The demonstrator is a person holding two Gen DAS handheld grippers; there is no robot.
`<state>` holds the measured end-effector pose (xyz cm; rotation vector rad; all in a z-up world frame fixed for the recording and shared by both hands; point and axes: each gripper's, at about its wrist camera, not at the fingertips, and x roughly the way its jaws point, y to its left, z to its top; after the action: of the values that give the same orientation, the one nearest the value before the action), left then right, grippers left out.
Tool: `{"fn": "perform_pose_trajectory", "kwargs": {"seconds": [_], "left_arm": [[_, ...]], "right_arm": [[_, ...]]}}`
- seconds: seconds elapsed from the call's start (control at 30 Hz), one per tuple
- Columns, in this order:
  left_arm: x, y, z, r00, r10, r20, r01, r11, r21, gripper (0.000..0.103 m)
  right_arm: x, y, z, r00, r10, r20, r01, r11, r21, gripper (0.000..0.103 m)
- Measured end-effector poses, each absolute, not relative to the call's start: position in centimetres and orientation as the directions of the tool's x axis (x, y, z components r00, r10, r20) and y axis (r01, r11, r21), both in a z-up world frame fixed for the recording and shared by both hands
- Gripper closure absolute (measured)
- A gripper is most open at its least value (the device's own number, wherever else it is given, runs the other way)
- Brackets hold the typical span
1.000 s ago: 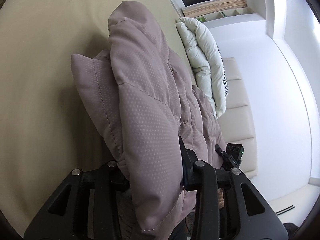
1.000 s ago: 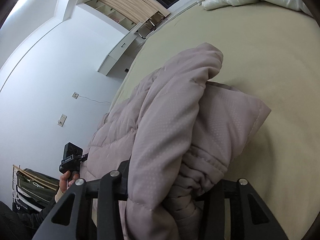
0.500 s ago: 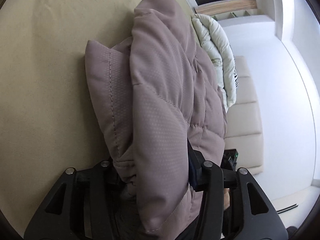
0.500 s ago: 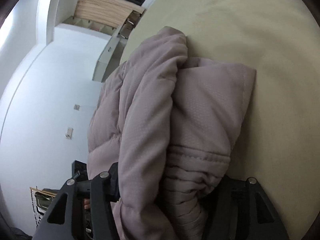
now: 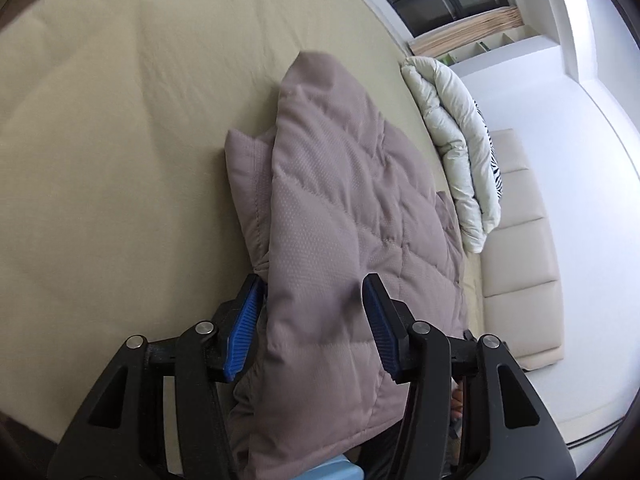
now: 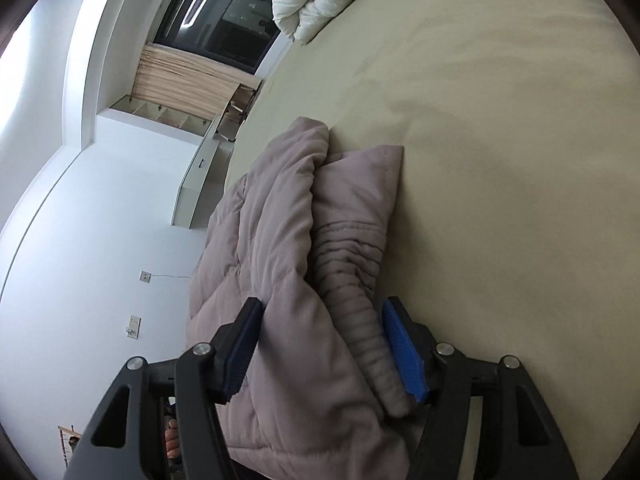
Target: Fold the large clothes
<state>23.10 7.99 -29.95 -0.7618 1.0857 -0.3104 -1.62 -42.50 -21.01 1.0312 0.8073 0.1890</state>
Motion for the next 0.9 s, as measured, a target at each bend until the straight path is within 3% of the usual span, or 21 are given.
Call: {"fn": "perform_pose_trajectory", "kwargs": {"seconds": [0.23, 0.4, 0.47, 0.53, 0.63, 0.77, 0.9], "left_arm": [[19.3, 7.1, -22.1, 0.595, -0.458, -0.66, -0.043, 0.802, -0.595, 0.045], [12.8, 6.0, -14.5, 0.724, -0.26, -0.639, 0.013, 0.931, -0.364, 0.033], [10.2, 6.7, -11.8, 0.775, -0.188, -0.604, 0.019, 0.961, -0.275, 0.025], [8.2, 4.7, -9.7, 0.833, -0.111, -0.542, 0.009, 0.982, -0.187, 0.01], [4.7, 2.1, -7.2, 0.908, -0.017, -0.418, -0.001, 0.999, -0.044, 0.0], [1.5, -0.5, -4.5, 0.947, 0.138, -0.29, -0.103, 0.986, 0.133, 0.0], [0.0, -2.1, -3.3, 0.948, 0.189, -0.255, -0.134, 0.967, 0.217, 0.0]], "right_arm": [[-5.6, -40.8, -16.6, 0.715, 0.412, -0.565, 0.205, 0.649, 0.733, 0.033], [-7.7, -39.2, -12.7, 0.732, 0.336, -0.592, 0.156, 0.763, 0.627, 0.021], [-8.3, -38.1, -11.0, 0.74, 0.3, -0.602, 0.123, 0.819, 0.56, 0.017], [-8.7, -36.9, -9.5, 0.75, 0.244, -0.615, 0.116, 0.866, 0.485, 0.01], [-9.2, -35.1, -7.1, 0.785, 0.146, -0.603, 0.115, 0.921, 0.372, 0.001], [-10.1, -33.2, -4.3, 0.848, 0.017, -0.53, 0.136, 0.959, 0.249, 0.0], [-9.9, -31.6, -2.5, 0.87, -0.112, -0.48, 0.201, 0.97, 0.138, 0.0]]}}
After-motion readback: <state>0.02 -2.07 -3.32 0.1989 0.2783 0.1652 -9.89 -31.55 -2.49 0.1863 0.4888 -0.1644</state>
